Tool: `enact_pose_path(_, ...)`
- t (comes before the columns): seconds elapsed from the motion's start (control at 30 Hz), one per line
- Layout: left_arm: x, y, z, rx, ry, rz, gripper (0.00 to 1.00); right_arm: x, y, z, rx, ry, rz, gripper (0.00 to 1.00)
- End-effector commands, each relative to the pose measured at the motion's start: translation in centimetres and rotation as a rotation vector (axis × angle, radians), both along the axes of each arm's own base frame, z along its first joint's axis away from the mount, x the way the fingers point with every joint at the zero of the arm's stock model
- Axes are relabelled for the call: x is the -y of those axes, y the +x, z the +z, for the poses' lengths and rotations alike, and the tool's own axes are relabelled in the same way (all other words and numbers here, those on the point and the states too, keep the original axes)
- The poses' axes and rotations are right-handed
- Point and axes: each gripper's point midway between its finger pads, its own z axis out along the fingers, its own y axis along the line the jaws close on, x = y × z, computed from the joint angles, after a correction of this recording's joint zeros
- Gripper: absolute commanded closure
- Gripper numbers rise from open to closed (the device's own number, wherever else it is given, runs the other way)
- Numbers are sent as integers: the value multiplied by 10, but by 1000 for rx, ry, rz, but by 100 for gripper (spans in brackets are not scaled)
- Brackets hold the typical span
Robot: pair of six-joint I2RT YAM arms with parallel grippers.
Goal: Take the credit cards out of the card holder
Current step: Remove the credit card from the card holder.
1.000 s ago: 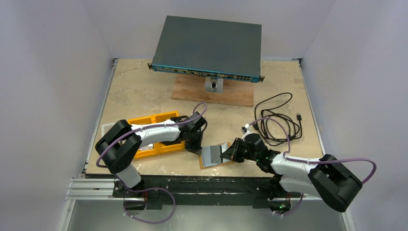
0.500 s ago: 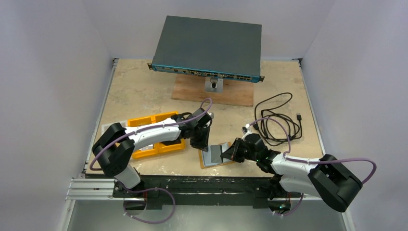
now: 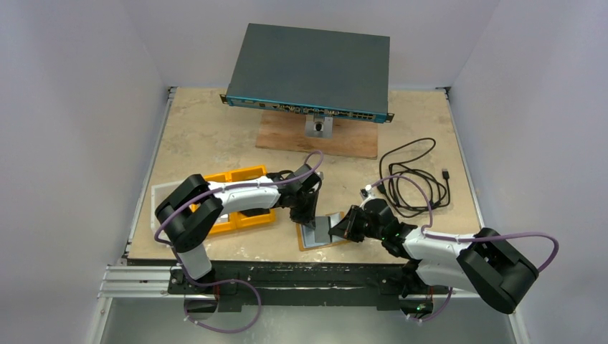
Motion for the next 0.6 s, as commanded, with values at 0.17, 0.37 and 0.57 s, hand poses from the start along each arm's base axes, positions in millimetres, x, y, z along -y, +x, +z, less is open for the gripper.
enact_pose_path(0.17,-43,-5,-32,-15,232,58,100,8,3,-3,6,-68,-10,100)
enact_pose_path(0.37,-54,-6,-36,-15,285,71,100,13,2,-4,7,-74,-19,100)
enact_pose_path(0.57,-58,-6,-38,-14,301,73,100,20,0,-6,8,-75,-30,100)
